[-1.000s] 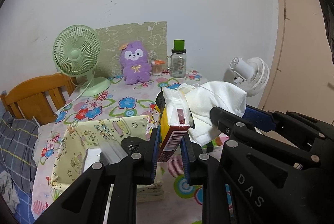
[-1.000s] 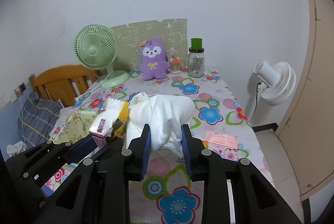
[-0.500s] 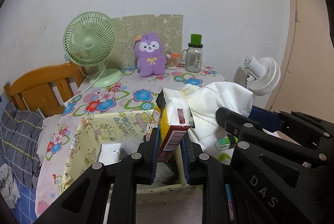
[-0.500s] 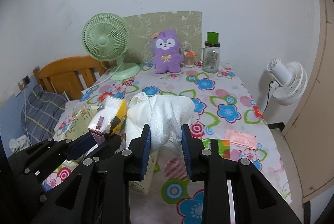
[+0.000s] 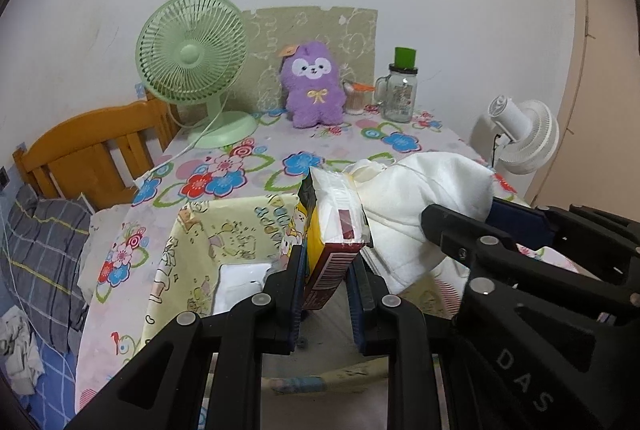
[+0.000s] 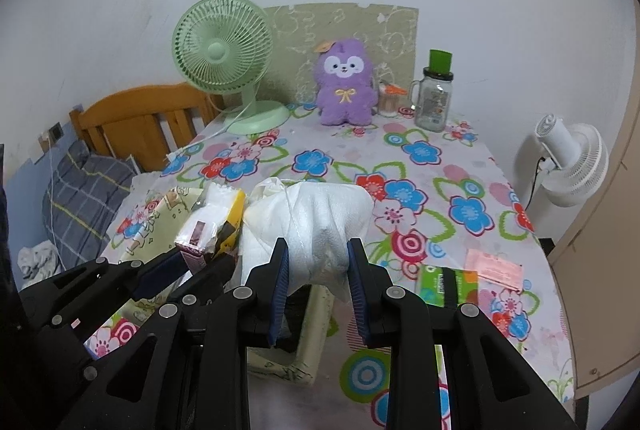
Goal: Organize soft objects
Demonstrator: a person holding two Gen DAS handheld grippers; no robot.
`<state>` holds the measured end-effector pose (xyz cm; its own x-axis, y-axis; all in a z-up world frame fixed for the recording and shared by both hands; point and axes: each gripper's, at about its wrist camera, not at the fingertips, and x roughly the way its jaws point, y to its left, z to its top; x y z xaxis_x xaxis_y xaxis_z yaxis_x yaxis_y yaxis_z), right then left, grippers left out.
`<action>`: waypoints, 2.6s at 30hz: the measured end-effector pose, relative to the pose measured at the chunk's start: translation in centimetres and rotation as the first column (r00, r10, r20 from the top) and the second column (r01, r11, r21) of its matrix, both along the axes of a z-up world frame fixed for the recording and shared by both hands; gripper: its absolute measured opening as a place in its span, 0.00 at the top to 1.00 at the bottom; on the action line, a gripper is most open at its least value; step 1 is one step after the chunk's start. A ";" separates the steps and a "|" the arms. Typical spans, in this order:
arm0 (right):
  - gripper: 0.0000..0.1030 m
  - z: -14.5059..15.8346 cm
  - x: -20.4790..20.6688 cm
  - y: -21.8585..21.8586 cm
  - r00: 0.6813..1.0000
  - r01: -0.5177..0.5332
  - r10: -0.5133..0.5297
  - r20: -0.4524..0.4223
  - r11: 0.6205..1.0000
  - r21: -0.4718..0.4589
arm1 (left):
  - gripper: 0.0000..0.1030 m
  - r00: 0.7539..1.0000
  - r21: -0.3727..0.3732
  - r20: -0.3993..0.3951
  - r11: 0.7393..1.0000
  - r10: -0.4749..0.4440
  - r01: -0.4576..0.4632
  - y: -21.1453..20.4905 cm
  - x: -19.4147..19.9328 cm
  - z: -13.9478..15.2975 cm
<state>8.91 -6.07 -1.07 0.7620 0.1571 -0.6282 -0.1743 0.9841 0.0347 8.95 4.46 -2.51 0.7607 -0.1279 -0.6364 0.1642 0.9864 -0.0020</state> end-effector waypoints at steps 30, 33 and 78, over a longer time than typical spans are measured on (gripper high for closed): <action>0.65 -3.3 3.8 4.7 0.993 -0.078 0.075 -0.091 0.996 -0.031 | 0.35 0.993 0.070 -0.105 0.996 0.061 -0.054 3.8 2.6 -4.0; 0.65 -3.5 4.1 4.7 0.992 -0.075 0.072 -0.101 0.997 -0.023 | 0.31 0.992 0.076 -0.109 0.996 0.064 -0.056 4.0 2.7 -4.2; 0.16 -0.6 -0.7 1.3 1.000 -0.016 0.017 0.016 0.996 -0.086 | 0.05 0.999 0.055 -0.033 0.998 0.006 -0.004 0.3 -1.7 -0.3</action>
